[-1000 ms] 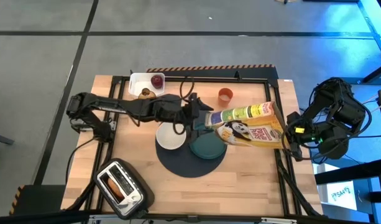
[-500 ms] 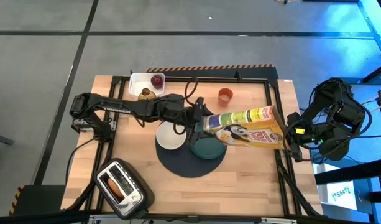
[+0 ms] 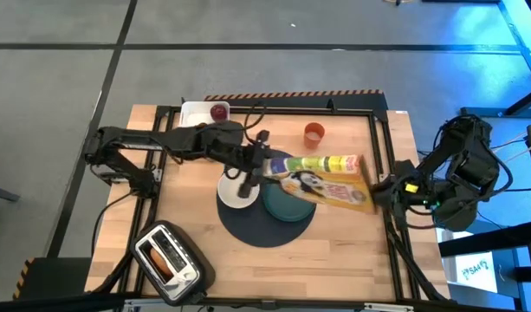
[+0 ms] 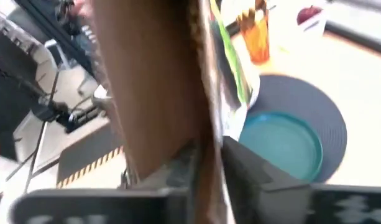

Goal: Arrange a breakfast setting
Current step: Pour the cereal from the orange cereal box into the white bowl

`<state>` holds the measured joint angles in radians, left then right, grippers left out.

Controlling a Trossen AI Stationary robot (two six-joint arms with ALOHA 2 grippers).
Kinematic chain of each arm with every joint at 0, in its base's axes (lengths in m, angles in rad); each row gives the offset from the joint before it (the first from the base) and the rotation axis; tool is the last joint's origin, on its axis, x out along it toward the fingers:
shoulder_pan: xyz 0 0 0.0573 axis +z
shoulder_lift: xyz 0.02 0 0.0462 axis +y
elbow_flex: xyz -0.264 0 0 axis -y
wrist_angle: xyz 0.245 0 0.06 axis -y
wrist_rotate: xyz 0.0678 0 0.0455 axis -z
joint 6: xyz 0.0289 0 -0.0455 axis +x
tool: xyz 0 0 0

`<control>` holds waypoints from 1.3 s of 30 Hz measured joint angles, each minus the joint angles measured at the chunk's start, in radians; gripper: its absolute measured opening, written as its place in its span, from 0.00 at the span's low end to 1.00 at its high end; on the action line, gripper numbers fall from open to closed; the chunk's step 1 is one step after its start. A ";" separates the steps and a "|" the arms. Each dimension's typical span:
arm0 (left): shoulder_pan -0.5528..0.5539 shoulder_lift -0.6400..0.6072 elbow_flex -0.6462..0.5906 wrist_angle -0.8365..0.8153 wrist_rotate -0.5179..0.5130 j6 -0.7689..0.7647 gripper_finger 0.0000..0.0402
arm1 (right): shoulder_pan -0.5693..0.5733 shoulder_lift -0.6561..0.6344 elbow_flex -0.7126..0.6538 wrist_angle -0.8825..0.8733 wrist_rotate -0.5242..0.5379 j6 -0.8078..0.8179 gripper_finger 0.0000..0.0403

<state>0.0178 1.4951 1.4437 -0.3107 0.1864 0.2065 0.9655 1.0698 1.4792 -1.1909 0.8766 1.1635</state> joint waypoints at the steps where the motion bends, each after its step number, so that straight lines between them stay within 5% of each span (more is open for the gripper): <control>1: 0.003 -0.023 0.000 -0.057 0.000 0.011 0.51 | -0.007 0.005 0.000 0.013 0.021 -0.013 0.23; 8: 0.013 -0.212 -0.035 -0.413 -0.027 0.031 0.51 | -0.024 0.001 0.000 0.035 0.188 -0.016 0.42; 19: 0.013 -0.649 -0.312 -0.557 -0.183 -0.071 0.51 | -0.059 0.001 0.000 0.036 0.257 -0.008 0.41; 28: 0.013 -0.783 -0.314 -0.994 -0.288 -0.002 0.51 | -0.193 0.008 0.000 0.024 0.163 -0.009 0.41; 39: 0.013 -0.765 -0.307 -1.094 -0.366 0.210 0.51 | -0.330 0.031 0.000 0.007 0.004 -0.017 0.41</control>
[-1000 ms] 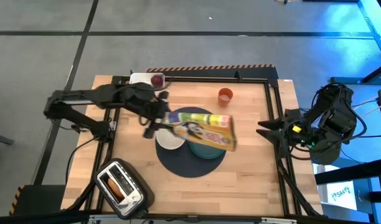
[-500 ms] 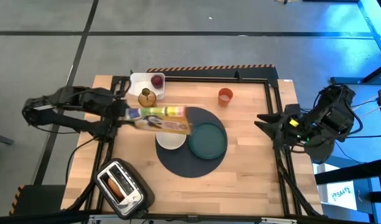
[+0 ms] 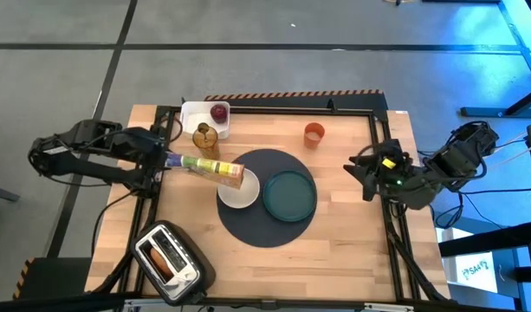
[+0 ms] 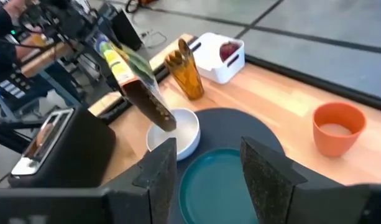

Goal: Arrange a breakfast setting
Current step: Pour the cereal from the orange cereal box into the white bowl

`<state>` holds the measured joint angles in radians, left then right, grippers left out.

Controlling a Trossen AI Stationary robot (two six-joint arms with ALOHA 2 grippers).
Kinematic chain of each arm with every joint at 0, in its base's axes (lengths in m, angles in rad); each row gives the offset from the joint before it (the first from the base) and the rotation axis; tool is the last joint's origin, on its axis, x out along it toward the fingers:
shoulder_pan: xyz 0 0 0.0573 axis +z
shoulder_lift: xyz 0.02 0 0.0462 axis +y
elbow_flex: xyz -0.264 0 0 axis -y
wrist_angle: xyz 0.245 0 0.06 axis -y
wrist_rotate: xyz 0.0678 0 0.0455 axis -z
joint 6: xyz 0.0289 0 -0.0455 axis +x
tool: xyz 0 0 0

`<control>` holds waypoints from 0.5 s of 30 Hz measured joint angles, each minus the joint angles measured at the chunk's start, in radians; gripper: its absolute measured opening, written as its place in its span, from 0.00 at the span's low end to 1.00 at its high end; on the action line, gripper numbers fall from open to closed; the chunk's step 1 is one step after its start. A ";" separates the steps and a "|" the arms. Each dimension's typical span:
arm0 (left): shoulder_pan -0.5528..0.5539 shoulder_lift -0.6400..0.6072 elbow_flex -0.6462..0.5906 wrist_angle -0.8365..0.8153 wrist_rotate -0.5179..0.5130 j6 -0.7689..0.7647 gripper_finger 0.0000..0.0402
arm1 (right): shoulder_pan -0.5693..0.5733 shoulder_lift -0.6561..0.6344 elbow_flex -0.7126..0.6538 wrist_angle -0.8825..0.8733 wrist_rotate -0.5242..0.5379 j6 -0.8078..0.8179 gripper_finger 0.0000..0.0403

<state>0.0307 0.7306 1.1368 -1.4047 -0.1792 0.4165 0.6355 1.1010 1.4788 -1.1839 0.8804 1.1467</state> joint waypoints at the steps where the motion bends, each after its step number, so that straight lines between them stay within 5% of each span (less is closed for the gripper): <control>1: 0.000 0.010 0.006 0.000 -0.004 0.024 0.51 | -0.007 0.004 0.000 -0.001 -0.014 0.000 0.41; 15: 0.000 0.149 0.123 -0.009 -0.074 0.317 0.51 | -0.056 0.043 -0.001 0.000 -0.107 0.028 0.41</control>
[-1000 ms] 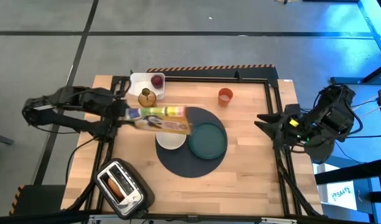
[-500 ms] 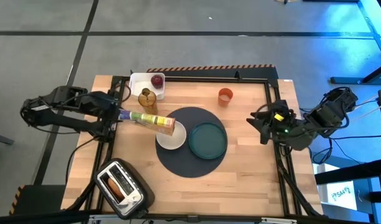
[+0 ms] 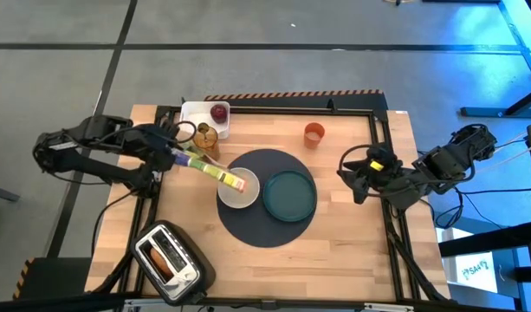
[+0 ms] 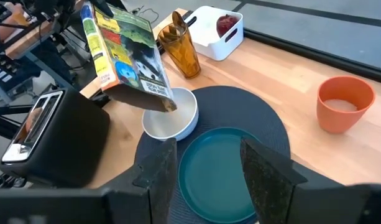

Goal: Arrange a breakfast setting
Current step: Pour the cereal from the orange cereal box into the white bowl

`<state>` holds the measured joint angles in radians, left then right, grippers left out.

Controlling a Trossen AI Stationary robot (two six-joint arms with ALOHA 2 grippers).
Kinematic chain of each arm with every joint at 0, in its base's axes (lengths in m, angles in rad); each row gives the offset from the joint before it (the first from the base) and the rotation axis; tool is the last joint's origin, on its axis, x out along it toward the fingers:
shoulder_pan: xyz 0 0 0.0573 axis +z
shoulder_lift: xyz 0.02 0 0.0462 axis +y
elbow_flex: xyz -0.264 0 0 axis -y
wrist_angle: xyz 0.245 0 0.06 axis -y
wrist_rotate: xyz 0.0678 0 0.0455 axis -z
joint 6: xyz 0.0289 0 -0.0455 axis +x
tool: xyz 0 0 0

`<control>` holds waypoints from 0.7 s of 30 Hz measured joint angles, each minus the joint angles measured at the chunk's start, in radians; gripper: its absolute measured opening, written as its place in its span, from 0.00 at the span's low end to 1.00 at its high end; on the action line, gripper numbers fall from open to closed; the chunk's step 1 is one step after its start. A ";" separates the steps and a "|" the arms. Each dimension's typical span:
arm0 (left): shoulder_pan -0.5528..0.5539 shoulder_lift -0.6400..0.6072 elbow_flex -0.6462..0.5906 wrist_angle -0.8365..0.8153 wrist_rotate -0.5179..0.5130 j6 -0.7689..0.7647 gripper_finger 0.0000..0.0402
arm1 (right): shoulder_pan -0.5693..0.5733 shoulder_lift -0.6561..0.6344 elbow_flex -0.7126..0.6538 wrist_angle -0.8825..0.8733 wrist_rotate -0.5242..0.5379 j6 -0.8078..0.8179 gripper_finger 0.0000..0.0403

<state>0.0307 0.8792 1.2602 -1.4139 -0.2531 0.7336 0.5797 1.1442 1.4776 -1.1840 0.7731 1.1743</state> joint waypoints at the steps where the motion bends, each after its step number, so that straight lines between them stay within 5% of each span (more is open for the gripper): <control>1: 0.000 0.007 0.007 -0.011 -0.001 0.012 0.51 | 0.000 0.000 0.000 0.000 0.000 0.003 0.41; 21: -0.001 0.030 0.016 -0.065 -0.048 0.055 0.51 | 0.000 0.000 0.000 -0.018 0.022 0.007 0.41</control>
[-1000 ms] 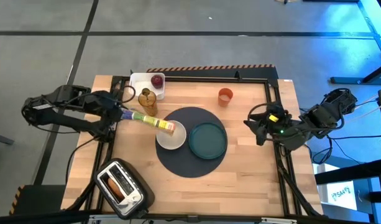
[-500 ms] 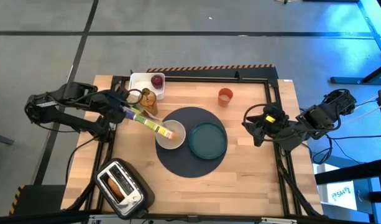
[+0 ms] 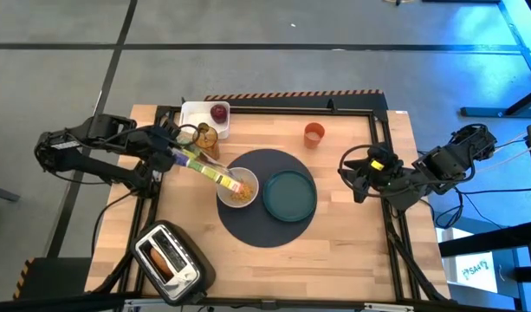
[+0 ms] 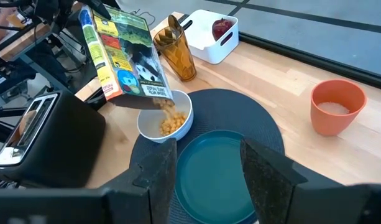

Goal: Arrange a breakfast setting
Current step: Pour the cereal from the orange cereal box into the white bowl

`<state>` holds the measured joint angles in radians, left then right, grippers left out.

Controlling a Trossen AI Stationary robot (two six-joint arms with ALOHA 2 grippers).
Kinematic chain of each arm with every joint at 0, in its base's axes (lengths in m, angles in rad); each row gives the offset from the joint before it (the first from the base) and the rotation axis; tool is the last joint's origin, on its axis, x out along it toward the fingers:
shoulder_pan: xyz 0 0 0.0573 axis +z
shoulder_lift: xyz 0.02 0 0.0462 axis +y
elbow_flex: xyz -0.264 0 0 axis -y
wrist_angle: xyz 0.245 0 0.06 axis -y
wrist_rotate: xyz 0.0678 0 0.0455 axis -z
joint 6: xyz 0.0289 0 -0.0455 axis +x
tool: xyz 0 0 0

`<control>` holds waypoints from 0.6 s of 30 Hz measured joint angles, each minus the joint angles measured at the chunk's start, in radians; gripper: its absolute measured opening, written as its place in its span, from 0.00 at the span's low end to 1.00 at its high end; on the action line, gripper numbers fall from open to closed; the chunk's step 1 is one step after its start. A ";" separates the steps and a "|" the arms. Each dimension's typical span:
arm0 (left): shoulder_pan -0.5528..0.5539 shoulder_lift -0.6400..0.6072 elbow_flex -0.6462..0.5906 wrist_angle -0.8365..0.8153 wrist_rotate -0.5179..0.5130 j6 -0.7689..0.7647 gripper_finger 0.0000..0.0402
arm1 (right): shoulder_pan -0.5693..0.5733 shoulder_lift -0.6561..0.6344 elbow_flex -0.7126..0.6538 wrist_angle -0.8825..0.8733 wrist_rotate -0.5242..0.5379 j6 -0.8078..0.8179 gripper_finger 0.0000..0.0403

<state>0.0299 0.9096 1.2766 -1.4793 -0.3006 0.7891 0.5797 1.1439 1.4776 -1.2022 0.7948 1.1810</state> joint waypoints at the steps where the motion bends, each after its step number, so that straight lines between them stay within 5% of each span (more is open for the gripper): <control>1: 0.000 0.000 0.000 0.001 0.000 0.000 0.51 | 0.000 0.000 0.000 -0.001 0.000 0.000 0.41; 18: 0.001 -0.020 0.098 -0.033 0.034 -0.103 0.51 | 0.000 -0.001 0.000 -0.046 -0.001 0.000 0.41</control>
<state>0.0307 0.8898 1.3743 -1.5125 -0.2670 0.6862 0.5800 1.1432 1.4776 -1.2480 0.7940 1.1809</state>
